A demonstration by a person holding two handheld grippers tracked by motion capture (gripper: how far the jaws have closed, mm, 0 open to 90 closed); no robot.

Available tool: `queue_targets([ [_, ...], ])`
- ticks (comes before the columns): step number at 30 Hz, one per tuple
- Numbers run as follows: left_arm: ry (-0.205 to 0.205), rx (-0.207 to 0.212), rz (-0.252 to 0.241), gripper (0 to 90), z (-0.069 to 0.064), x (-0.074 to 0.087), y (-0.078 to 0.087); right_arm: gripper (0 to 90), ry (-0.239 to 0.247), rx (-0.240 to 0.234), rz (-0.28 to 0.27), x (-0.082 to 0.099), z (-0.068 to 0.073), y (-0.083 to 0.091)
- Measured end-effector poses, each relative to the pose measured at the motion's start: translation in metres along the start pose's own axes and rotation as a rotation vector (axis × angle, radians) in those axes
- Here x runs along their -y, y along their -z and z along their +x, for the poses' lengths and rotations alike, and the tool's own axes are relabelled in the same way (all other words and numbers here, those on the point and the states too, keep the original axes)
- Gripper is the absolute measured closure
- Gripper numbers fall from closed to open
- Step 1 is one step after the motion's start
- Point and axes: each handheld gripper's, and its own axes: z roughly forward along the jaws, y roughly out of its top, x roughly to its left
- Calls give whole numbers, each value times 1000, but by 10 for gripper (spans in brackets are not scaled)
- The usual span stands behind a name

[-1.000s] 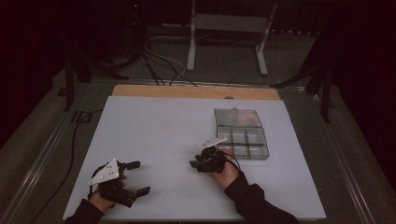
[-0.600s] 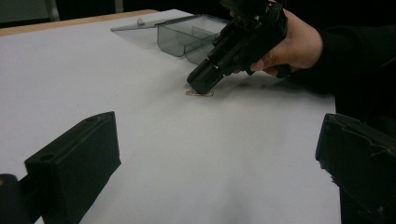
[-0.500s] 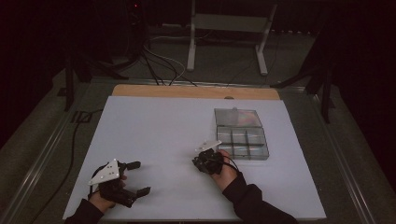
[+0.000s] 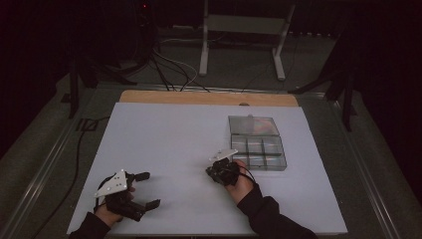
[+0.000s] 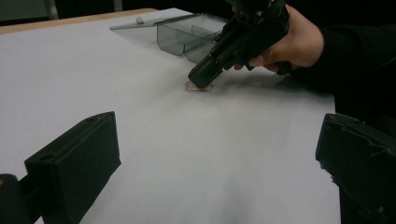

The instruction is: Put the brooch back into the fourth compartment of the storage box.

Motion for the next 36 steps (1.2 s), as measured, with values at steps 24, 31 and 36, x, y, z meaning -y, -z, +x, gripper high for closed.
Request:
queue_targets([
  [24, -2, 3, 2, 14, 0, 0, -1, 864, -11, -10, -90, -10, -10, 38],
  [31, 0, 4, 8, 14, 0, 0, -2, 864, -48, 10, -125, -10, -25, 53],
  [36, -1, 4, 8, 14, 0, 0, -2, 864, -68, 29, -144, -9, -35, 62],
])
